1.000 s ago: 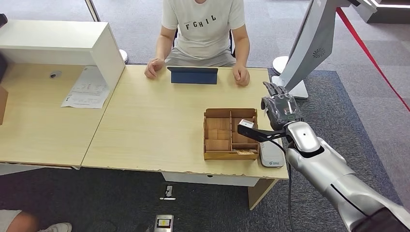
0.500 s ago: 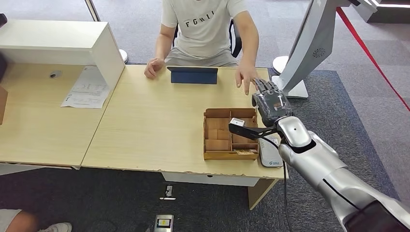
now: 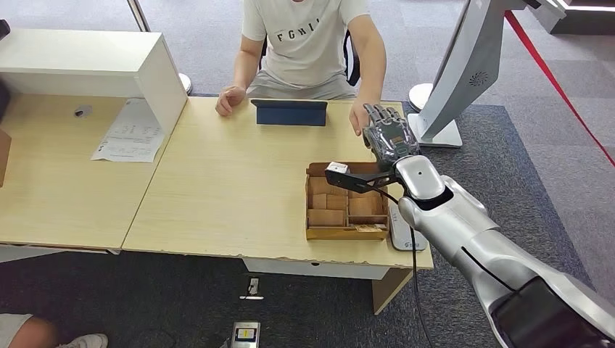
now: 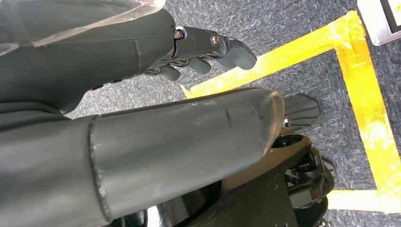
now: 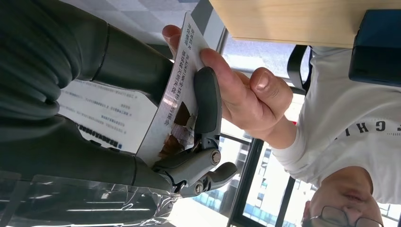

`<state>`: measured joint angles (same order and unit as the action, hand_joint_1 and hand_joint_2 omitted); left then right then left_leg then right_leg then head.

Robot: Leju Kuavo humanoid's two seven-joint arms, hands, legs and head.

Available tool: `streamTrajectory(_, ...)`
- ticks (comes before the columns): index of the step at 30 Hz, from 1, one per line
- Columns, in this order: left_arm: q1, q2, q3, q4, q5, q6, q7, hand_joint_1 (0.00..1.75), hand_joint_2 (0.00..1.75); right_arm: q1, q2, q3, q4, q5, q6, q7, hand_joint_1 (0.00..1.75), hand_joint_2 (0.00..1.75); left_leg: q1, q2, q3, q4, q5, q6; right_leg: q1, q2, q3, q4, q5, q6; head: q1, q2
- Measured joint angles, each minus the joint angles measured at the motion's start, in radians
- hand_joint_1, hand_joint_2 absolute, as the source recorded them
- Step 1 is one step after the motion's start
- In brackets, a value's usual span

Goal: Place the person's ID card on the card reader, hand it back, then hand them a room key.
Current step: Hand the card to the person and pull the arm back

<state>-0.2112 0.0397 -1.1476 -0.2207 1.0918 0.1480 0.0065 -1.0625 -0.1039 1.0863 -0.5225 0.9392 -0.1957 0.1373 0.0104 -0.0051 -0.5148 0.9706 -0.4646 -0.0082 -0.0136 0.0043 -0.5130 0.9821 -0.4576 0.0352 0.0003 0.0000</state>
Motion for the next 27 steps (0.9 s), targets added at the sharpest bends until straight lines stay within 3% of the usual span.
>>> streamTrajectory(17, 0.000, 0.000, -0.002, 0.000, -0.002, -0.006, 0.000, 0.00, 0.00, -0.010, 0.012, 0.006, 0.060, -0.005, 0.000, 0.000, 1.75, 1.75, 0.000, 0.000, 0.000, 0.000, 0.000, 0.000, 0.000, 0.000, -0.001, 0.000, 0.000, 0.000, 0.000, 0.000)
streamTrajectory(19, 0.000, 0.000, -0.002, 0.000, -0.002, -0.006, 0.000, 0.00, 0.00, -0.009, 0.012, 0.006, 0.064, -0.006, 0.000, -0.003, 0.89, 1.75, 0.000, 0.000, 0.000, 0.000, 0.000, 0.000, 0.000, 0.000, -0.001, 0.000, 0.000, 0.000, 0.000, 0.000)
streamTrajectory(21, 0.000, 0.000, -0.002, 0.000, -0.001, -0.006, 0.000, 0.00, 0.00, -0.009, 0.012, 0.006, 0.067, -0.005, -0.002, -0.005, 0.01, 0.87, 0.000, 0.000, 0.000, 0.000, 0.000, 0.000, 0.000, 0.000, -0.001, 0.000, 0.000, 0.000, 0.000, 0.000)
streamTrajectory(23, 0.000, 0.000, -0.002, 0.000, -0.001, -0.006, 0.000, 0.00, 0.00, -0.008, 0.013, 0.006, 0.071, -0.005, -0.007, -0.011, 0.00, 0.00, 0.000, 0.000, 0.000, 0.000, 0.000, 0.000, 0.000, 0.000, -0.001, 0.000, 0.000, 0.000, 0.000, 0.000)
streamTrajectory(27, 0.000, 0.000, -0.002, 0.000, -0.001, -0.007, -0.001, 0.00, 0.00, -0.007, 0.014, 0.006, 0.075, 0.000, -0.019, -0.034, 0.00, 0.00, 0.000, 0.000, 0.000, 0.000, 0.000, 0.000, 0.000, 0.000, -0.001, 0.000, 0.000, 0.000, 0.000, 0.000)
